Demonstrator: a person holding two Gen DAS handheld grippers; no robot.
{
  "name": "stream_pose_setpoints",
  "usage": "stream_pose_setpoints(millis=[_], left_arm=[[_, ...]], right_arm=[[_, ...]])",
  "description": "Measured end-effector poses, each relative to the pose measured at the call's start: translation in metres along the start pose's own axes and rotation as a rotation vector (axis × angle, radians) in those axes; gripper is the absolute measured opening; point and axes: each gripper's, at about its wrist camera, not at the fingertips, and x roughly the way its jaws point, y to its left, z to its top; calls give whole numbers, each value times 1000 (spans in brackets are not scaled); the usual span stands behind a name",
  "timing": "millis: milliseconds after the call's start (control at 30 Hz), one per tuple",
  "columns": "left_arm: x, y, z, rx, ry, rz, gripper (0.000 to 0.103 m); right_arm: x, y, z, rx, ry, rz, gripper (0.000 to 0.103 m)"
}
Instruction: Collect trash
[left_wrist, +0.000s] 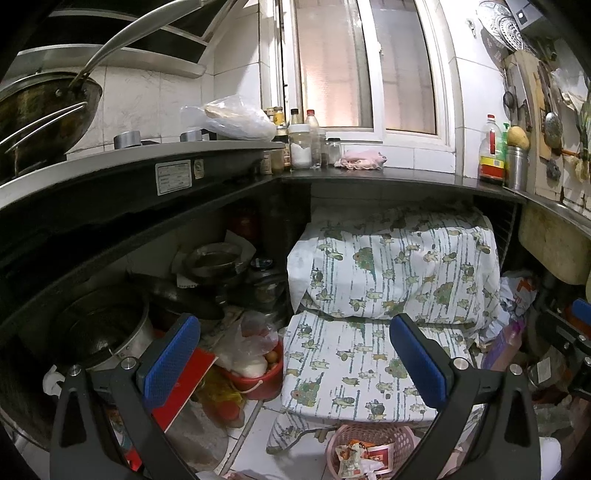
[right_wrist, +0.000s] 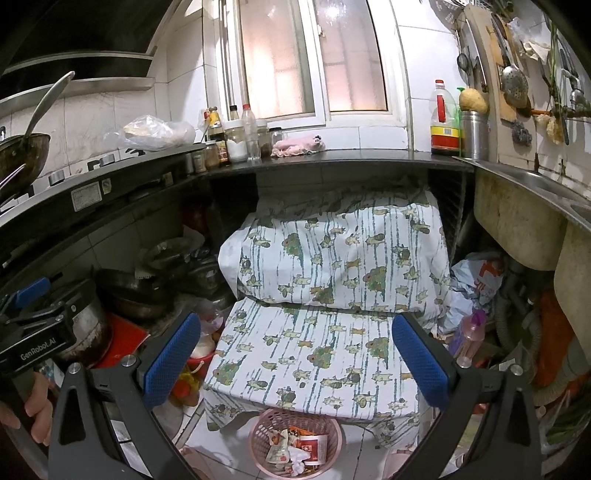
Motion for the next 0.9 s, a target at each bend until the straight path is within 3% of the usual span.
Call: stream_pose_setpoints(millis=[900], left_arm=[[5, 8, 2, -9, 5, -5, 103]], right_arm=[[-3, -5, 0, 10, -10, 1, 103]])
